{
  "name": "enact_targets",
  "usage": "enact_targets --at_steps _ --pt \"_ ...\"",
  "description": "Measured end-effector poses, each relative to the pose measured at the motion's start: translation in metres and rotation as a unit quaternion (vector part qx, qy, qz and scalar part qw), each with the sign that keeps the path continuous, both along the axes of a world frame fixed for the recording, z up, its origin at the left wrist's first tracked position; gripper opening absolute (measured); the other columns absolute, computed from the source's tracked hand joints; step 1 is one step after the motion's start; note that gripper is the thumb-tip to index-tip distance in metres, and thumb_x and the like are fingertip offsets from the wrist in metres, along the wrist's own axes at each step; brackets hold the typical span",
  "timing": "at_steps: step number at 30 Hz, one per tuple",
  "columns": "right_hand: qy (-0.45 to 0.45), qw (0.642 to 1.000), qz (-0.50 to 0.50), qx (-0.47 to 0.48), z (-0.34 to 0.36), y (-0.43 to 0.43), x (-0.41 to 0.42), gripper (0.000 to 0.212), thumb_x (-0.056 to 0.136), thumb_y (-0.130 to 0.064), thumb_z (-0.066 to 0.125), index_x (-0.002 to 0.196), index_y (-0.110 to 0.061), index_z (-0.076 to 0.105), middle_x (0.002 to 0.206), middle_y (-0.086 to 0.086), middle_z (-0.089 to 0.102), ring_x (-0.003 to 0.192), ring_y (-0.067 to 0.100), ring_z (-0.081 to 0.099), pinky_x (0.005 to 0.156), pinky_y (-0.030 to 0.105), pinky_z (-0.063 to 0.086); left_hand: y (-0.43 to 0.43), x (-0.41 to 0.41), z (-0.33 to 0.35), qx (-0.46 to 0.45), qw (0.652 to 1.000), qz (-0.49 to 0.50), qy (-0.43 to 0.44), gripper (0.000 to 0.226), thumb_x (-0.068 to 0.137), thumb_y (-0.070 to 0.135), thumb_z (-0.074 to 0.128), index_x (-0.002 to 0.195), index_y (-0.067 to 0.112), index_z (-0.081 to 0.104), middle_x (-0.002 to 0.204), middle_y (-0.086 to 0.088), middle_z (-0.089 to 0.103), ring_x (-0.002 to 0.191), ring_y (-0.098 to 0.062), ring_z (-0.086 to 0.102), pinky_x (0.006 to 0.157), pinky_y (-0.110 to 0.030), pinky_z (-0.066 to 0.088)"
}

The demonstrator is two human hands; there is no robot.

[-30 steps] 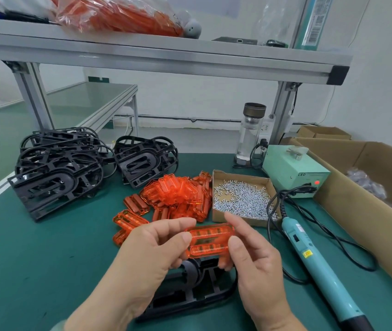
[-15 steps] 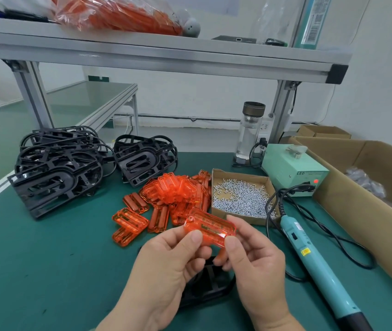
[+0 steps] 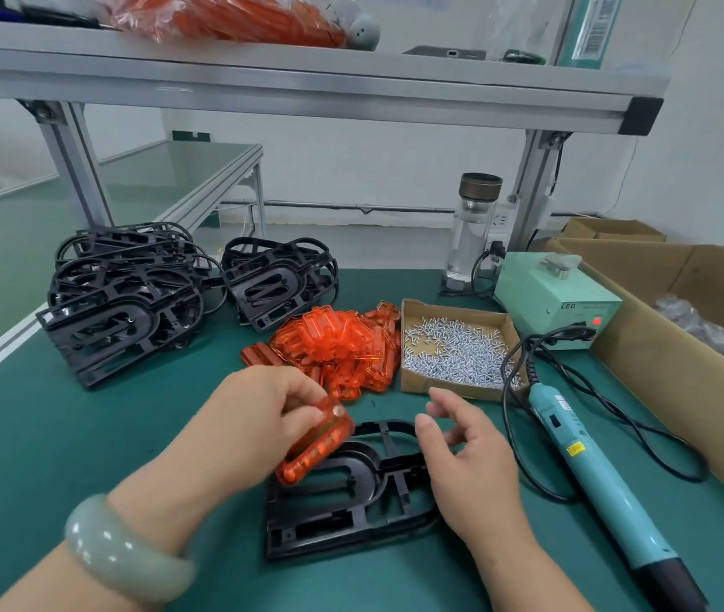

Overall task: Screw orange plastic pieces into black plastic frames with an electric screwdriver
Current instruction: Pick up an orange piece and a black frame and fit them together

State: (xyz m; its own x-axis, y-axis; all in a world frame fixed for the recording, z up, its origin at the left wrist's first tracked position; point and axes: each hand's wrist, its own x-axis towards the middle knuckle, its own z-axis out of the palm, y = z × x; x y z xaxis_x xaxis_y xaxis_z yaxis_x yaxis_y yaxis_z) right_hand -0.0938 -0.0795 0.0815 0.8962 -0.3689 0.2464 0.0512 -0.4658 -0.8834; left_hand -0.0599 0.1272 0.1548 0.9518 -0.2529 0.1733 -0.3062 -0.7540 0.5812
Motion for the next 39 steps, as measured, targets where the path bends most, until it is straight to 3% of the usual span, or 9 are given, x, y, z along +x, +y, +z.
enact_targets --at_steps 5,9,12,15,21,25,30,35,39 --pt "0.071 0.997 0.012 -0.023 0.003 0.002 -0.001 0.036 0.087 -0.032 0.065 0.123 -0.034 0.063 0.105 -0.026 0.061 0.072 0.001 0.052 0.079 0.023 0.043 -0.01 0.001 -0.007 0.151 0.984 -0.099 0.003 0.005 0.086 0.032 0.063 0.084 0.033 0.067 0.083 0.015 0.066 0.078 0.0 0.056 0.073 -0.019 0.044" --pt "0.088 0.995 0.01 -0.04 0.006 0.003 -0.002 0.031 0.088 -0.029 0.065 0.119 -0.033 0.067 0.098 -0.023 0.064 0.067 -0.002 0.05 0.082 0.024 0.045 -0.019 0.006 -0.013 0.205 0.972 -0.114 -0.013 0.014 0.088 0.033 0.06 0.098 0.029 0.069 0.094 0.011 0.068 0.091 -0.009 0.06 0.076 -0.023 0.045" --pt "0.106 0.993 0.014 -0.056 0.007 0.003 -0.004 0.031 0.089 -0.025 0.063 0.119 -0.032 0.069 0.103 -0.018 0.068 0.08 0.002 0.053 0.091 0.026 0.047 -0.021 0.005 -0.021 0.228 0.968 -0.105 -0.029 0.017 0.089 0.034 0.056 0.101 0.03 0.069 0.1 0.009 0.065 0.097 -0.012 0.058 0.078 -0.027 0.047" --pt "0.113 0.992 0.015 -0.063 0.009 0.003 -0.004 0.029 0.09 -0.023 0.061 0.116 -0.033 0.07 0.109 -0.014 0.069 0.095 0.009 0.06 0.093 0.025 0.046 -0.019 0.002 -0.031 0.223 0.97 -0.088 -0.041 0.018 0.09 0.036 0.053 0.101 0.031 0.067 0.099 0.008 0.058 0.095 -0.014 0.056 0.08 -0.029 0.047" --pt "0.118 0.991 0.013 -0.064 0.01 0.004 -0.003 0.028 0.09 -0.021 0.06 0.112 -0.033 0.071 0.094 -0.014 0.065 0.087 0.008 0.055 0.091 0.026 0.046 -0.017 -0.009 -0.041 0.178 0.981 -0.049 -0.061 0.015 0.091 0.038 0.053 0.101 0.034 0.063 0.098 0.012 0.053 0.094 -0.013 0.057 0.082 -0.03 0.046" --pt "0.117 0.991 0.01 -0.066 0.01 0.005 -0.003 0.027 0.089 -0.02 0.061 0.112 -0.032 0.072 0.105 -0.013 0.07 0.095 0.012 0.061 0.092 0.025 0.045 -0.014 -0.014 -0.041 0.171 0.981 -0.052 -0.071 0.014 0.094 0.032 0.049 0.098 0.03 0.062 0.098 0.01 0.051 0.093 -0.014 0.058 0.082 -0.029 0.045" --pt "0.114 0.992 0.008 -0.06 0.009 0.005 -0.002 0.028 0.089 -0.021 0.061 0.111 -0.033 0.071 0.081 -0.016 0.056 0.08 0.009 0.05 0.089 0.028 0.047 0.002 -0.018 -0.042 0.186 0.976 -0.095 -0.066 0.023 0.096 0.031 0.044 0.103 0.03 0.066 0.106 0.013 0.046 0.097 -0.006 0.05 0.086 -0.02 0.04" --pt "0.117 0.991 0.008 -0.057 0.01 0.006 -0.003 0.027 0.088 -0.021 0.06 0.11 -0.034 0.071 0.078 -0.018 0.054 0.079 0.009 0.05 0.089 0.029 0.048 0.01 -0.023 -0.038 0.161 0.986 -0.05 0.001 0.019 0.091 0.032 0.059 0.106 0.037 0.069 0.101 0.012 0.043 0.088 -0.004 0.048 0.079 -0.014 0.036" --pt "0.126 0.991 0.008 -0.054 0.011 0.007 -0.004 0.027 0.088 -0.021 0.059 0.11 -0.034 0.069 0.082 -0.015 0.057 0.081 0.01 0.051 0.09 0.032 0.048 -0.002 -0.017 -0.027 0.218 0.974 -0.039 0.04 0.022 0.094 0.031 0.054 0.111 0.032 0.068 0.107 0.004 0.043 0.102 -0.015 0.056 0.084 -0.02 0.041"
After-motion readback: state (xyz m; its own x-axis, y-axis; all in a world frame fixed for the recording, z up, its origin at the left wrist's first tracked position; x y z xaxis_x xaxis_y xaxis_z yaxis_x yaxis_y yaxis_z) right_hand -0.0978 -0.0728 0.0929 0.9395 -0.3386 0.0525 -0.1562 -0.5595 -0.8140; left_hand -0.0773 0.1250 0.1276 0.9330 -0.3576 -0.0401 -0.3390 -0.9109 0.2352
